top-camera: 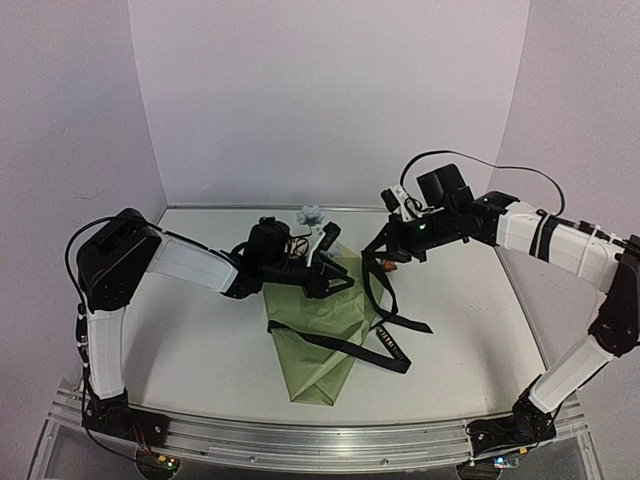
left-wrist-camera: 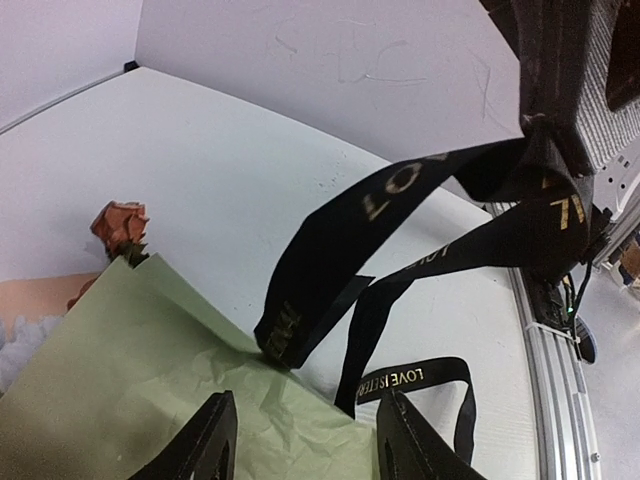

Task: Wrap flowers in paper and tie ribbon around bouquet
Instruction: Pass from the right arm to the left

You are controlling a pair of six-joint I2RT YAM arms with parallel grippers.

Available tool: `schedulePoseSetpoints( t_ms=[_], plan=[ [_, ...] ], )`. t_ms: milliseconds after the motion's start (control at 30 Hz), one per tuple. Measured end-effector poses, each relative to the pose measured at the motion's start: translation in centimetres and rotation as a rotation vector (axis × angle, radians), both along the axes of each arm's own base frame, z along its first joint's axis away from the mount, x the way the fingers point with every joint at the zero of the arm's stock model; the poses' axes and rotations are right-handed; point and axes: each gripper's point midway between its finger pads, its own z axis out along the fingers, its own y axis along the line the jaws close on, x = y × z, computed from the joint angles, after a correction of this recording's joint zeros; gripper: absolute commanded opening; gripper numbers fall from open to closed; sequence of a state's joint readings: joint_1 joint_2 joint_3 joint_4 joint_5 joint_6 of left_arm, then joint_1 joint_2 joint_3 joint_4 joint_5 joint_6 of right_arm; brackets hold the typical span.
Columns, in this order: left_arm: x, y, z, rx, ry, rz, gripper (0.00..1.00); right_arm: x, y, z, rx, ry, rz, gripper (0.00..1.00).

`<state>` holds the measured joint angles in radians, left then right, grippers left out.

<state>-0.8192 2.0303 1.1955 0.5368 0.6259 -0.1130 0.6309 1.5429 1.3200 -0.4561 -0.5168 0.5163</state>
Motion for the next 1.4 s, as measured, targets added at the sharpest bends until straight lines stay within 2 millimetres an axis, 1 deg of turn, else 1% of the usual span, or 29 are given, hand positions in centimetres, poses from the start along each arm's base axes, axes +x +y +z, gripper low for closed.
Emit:
schedulePoseSetpoints(
  t_ms=[167,300,400,433,500,600,700,867,933,1000,1133,1233,1300,1400],
  plan=[
    [-1.0,-2.0,0.4,-0.02,-0.028,-0.042,0.52,-0.4,-0.3,0.3,0.0,-0.008,0.002,0.0],
    [-0.1,-3.2,1.1,-0.041,-0.048,-0.044,0.51,-1.0,-0.4,0.6,0.005,-0.008,0.021,0.0],
    [0.6,-3.6,1.3,-0.046,-0.053,-0.041,0.47,-1.6,-0.5,0.9,0.01,0.001,0.037,0.0],
    [0.9,-3.8,1.4,-0.048,-0.054,-0.039,0.45,-1.7,-0.5,1.0,0.011,0.002,0.042,0.0],
    [1.2,-4.1,1.4,-0.048,-0.053,-0.038,0.35,-2.1,-0.6,1.1,0.011,0.007,0.05,0.0],
    [1.4,-4.3,1.0,-0.04,-0.043,-0.034,0.12,-2.5,-0.8,1.3,0.009,0.007,0.06,0.0],
    [1.5,-4.3,0.8,-0.032,-0.038,-0.026,0.01,-2.8,-1.1,1.2,0.0,0.004,0.065,0.0],
    [2.3,-3.9,0.8,-0.011,-0.05,0.026,0.0,-3.6,-2.7,-0.6,-0.083,0.009,0.058,0.0],
    [2.5,-3.5,1.7,0.003,-0.062,0.054,0.0,-3.7,-3.6,-1.3,-0.132,0.003,0.047,0.0],
    [2.5,-2.9,3.2,0.011,-0.083,0.075,0.0,-3.8,-4.3,-1.8,-0.176,-0.006,0.037,0.0],
    [2.0,-1.9,7.3,0.016,-0.123,0.095,0.0,-3.3,-5.4,-2.3,-0.241,-0.045,0.016,0.0],
    [0.8,-1.5,9.1,0.051,-0.112,0.081,0.0,-2.9,-5.8,-2.4,-0.267,-0.075,0.009,0.0],
    [0.1,-1.0,9.0,0.095,-0.08,0.077,0.0,-2.7,-5.9,-2.4,-0.279,-0.087,0.009,0.0],
    [-0.7,0.2,7.5,0.188,-0.011,0.082,0.0,-2.5,-5.9,-2.5,-0.298,-0.102,0.013,0.0]
  ],
)
